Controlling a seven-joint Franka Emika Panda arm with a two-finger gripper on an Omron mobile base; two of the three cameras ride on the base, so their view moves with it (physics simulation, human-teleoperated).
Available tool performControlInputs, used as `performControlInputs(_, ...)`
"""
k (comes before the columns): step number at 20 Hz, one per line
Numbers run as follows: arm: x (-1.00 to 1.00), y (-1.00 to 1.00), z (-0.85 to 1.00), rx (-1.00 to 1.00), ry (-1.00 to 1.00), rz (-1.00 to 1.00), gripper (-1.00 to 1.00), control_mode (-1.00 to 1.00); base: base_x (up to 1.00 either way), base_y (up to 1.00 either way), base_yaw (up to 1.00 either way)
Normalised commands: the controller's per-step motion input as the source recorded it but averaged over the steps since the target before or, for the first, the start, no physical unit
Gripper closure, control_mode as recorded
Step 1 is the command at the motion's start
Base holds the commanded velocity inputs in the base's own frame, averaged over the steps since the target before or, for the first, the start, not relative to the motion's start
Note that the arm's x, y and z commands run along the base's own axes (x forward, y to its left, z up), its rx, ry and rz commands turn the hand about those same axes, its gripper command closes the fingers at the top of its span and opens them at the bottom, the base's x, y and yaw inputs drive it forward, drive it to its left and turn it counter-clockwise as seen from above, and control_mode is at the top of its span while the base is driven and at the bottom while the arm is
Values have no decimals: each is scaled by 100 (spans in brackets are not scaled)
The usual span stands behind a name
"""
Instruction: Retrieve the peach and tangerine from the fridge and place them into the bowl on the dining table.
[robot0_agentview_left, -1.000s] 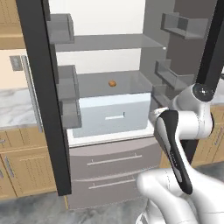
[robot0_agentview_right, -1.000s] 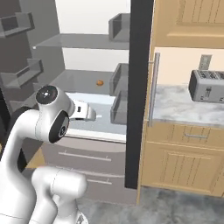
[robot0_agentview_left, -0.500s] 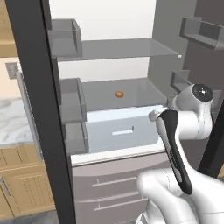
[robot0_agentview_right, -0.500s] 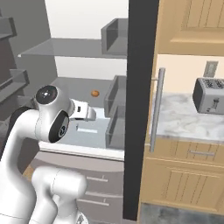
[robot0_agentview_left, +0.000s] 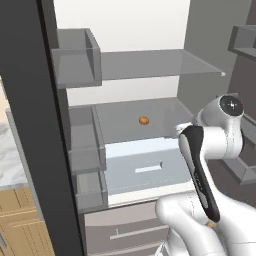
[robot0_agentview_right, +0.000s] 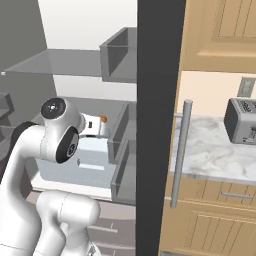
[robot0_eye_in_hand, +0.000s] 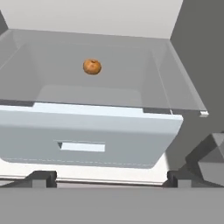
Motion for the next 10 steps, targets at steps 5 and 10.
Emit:
performControlInputs(5,30,8,0,0,3,0,-100,-100,0,0,0)
performControlInputs(10,2,40,-10,-1,8,0,-100,-100,0,0,0)
